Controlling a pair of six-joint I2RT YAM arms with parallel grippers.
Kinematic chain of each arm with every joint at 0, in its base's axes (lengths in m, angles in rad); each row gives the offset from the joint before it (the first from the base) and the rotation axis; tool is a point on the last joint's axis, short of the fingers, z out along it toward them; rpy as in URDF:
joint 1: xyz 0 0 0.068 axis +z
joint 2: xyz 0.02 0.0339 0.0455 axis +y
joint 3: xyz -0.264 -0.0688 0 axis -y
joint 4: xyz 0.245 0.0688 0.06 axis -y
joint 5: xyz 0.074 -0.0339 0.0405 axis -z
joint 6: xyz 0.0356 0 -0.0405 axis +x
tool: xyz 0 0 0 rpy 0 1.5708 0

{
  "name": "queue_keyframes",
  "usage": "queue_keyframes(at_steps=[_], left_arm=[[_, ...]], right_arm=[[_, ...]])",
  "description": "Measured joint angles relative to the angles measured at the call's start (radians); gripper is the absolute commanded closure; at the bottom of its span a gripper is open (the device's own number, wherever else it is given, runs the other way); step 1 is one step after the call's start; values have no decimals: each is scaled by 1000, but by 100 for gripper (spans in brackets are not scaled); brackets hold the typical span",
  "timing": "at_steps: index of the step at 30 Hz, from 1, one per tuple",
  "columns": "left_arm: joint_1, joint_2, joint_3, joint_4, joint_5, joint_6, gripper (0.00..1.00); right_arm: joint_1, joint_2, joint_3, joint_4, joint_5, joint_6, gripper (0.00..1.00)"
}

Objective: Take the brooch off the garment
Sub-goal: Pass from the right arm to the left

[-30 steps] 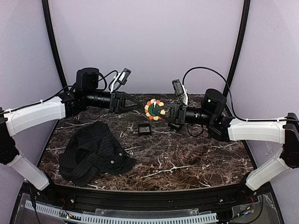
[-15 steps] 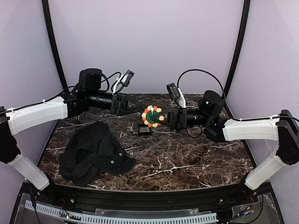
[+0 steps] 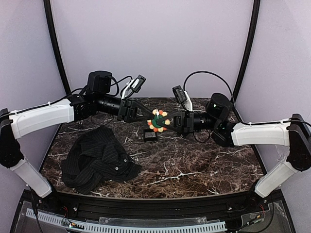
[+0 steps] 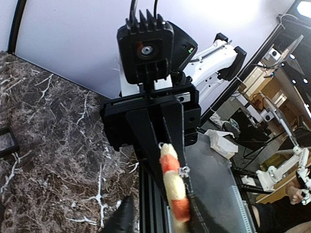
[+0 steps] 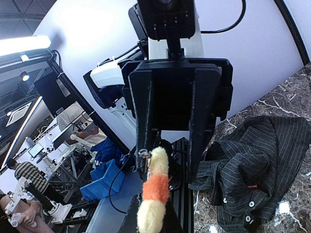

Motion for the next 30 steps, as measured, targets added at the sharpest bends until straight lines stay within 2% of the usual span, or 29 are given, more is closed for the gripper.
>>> queue_keyframes(at_steps=[2, 4, 8, 14, 23, 30], left_arm=[[-1, 2, 4, -5, 10, 5, 95], [-2, 4, 7, -9, 9, 3, 99], [2, 6, 10, -13, 24, 9, 99], [0, 12, 10, -13, 24, 9, 99], [-2, 19, 10, -16, 15, 10, 99], [-2, 19, 10, -31, 3, 10, 99]], right_arm=[[0, 4, 1, -16, 1, -5, 100], [0, 8, 3, -28, 2, -12, 98], [-2, 9, 15, -67, 5, -35, 83], [0, 9, 21, -89, 5, -53, 69], [0, 1, 24, -121, 24, -74, 62], [0, -62, 24, -182, 120, -117, 63]])
